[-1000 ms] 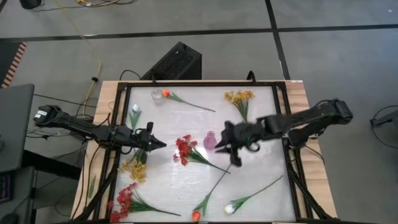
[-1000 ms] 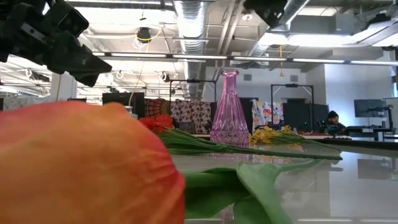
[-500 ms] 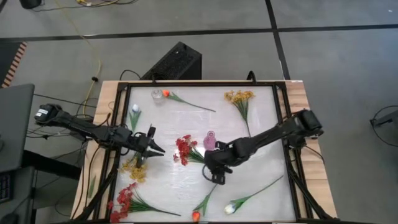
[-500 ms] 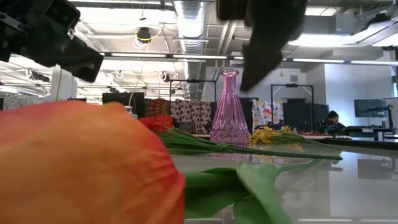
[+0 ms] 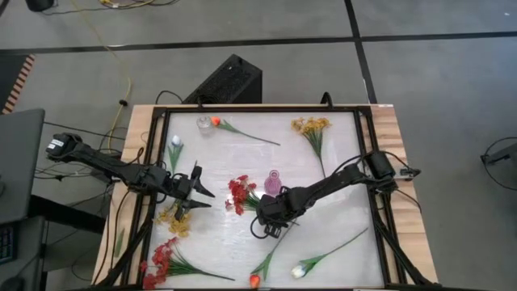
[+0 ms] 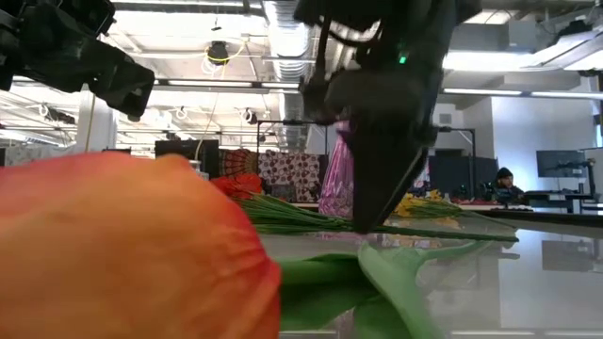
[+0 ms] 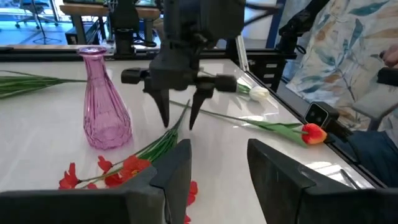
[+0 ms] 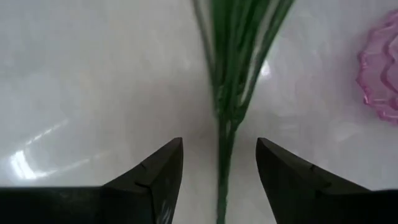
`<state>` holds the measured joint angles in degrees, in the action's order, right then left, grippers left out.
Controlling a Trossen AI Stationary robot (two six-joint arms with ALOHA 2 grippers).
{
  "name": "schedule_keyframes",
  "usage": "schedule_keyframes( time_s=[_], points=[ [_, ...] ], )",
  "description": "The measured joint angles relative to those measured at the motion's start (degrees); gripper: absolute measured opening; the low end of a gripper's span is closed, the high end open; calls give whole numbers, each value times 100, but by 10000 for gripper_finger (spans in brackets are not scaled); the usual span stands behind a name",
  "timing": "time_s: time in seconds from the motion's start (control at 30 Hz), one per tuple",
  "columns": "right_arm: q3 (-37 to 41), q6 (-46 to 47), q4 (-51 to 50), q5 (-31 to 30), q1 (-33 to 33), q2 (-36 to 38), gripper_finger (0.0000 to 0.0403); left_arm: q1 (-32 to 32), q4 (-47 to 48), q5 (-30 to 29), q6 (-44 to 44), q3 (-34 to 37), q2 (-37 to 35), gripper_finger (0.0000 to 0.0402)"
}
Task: Sort flowers into vase by color
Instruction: Put the top red flowers into the violet vase
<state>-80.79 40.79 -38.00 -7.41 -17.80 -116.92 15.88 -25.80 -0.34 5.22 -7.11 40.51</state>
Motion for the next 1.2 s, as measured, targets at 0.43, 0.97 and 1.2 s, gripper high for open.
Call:
schedule_keyframes(
  time_s=[0.43, 0.97, 1.2],
  points=[
    [-4, 521, 48, 370, 68, -79, 76, 0, 111, -6, 410, -2, -1, 146],
    [713, -1896, 2592, -2334, -262, 2319, 23, 2, 186, -572, 406, -2, -1, 146],
    [2466, -3217, 5882, -3679, -107, 2994, 23, 2, 219, -640, 342, -2, 0, 146]
  ],
)
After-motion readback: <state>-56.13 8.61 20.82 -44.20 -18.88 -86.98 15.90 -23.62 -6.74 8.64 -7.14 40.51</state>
